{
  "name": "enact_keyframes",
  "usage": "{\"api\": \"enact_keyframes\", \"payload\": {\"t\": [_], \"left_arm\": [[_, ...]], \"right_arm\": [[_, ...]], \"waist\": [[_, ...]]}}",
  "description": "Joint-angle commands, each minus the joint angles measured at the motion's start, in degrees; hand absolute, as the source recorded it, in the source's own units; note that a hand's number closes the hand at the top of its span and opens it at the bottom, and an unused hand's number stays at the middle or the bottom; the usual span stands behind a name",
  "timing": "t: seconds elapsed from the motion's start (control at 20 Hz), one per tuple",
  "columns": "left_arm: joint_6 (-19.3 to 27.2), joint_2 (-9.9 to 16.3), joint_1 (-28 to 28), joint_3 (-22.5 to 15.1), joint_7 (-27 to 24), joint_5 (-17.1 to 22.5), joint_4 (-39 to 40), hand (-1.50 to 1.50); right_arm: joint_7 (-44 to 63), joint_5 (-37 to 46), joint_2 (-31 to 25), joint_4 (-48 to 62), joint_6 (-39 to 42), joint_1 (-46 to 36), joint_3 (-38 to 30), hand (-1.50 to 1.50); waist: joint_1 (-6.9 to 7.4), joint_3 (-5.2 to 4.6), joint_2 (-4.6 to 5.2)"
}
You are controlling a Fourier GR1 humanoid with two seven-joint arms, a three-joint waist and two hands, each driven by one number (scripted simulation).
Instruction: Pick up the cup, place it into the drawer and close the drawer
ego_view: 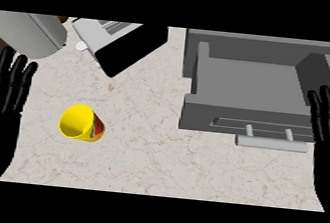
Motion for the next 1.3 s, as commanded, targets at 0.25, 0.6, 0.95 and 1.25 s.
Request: {"api": "enact_keyframes", "payload": {"t": [0.25,0.6,0.95,1.25], "left_arm": [[-25.7,11.3,-0.3,2.4,-4.8,23.5,3.2,-1.50],[-31.7,14.2,-1.7,9.2,4.4,41.2,19.6,-1.50],[-34.6,13.1,-7.0,9.8,-0.4,30.3,33.9,-1.50],[-39.5,15.0,-12.0,13.0,-11.7,21.4,50.8,-1.50]], "right_arm": [[-3.6,1.0,-1.6,-1.1,2.1,0.6,0.5,-1.50],[2.2,-2.0,-4.7,7.0,7.1,-4.6,0.6,-1.50],[4.6,-1.7,-3.9,9.8,6.8,-8.9,0.3,-1.50],[-1.9,-3.3,-5.2,13.9,9.4,-8.6,-3.3,-1.50]], "waist": [[-0.62,-0.28,-2.20],[-0.36,-0.12,-1.96],[-0.53,-0.11,-2.04],[-0.81,-0.11,-1.95]]}}
